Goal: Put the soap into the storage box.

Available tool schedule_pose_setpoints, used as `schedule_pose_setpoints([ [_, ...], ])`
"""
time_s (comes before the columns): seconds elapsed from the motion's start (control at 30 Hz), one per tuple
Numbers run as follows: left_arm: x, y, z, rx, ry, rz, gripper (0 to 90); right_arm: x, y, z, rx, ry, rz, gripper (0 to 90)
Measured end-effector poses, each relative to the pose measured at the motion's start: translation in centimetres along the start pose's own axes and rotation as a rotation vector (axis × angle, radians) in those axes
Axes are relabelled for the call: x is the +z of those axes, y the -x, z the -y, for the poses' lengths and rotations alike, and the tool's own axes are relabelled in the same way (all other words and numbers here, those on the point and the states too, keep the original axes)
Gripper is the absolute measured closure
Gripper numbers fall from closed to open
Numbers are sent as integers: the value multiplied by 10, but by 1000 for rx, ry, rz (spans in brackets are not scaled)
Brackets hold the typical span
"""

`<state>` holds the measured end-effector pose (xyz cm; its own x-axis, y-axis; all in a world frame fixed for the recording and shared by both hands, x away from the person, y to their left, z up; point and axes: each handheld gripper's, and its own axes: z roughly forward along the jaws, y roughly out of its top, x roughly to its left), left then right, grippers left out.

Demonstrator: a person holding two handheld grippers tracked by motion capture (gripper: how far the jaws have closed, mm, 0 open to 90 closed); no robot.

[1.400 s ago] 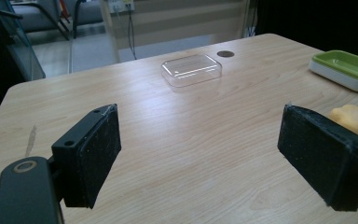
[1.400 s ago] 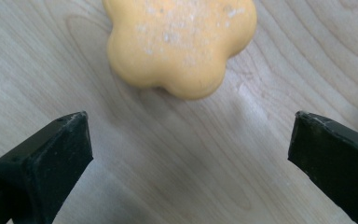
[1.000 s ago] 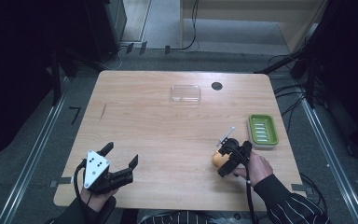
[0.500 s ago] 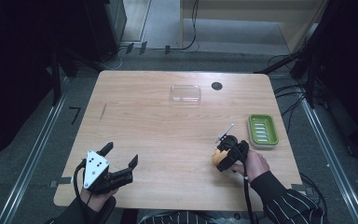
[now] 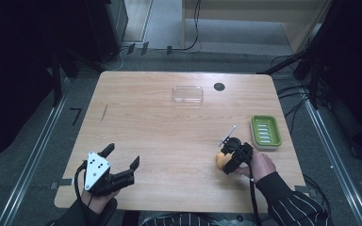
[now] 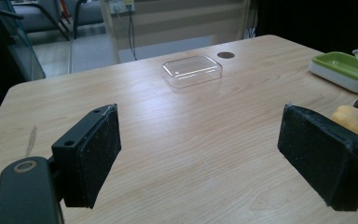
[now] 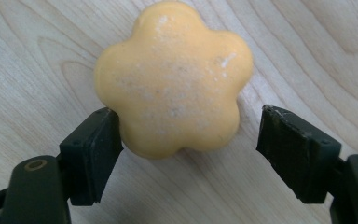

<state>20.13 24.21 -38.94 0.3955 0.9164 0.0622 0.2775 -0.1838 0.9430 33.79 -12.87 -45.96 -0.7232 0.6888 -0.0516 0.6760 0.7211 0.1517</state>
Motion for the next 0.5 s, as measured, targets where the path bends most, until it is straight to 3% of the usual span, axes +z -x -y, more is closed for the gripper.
schedule_pose_setpoints([
  [0.17,0,0,0,-1,1,0,137,3,-2,-4,-28,-12,7,225],
  [0.5,0,0,0,0,-1,-1,137,2,-6,-5,-88,-5,-1,379],
])
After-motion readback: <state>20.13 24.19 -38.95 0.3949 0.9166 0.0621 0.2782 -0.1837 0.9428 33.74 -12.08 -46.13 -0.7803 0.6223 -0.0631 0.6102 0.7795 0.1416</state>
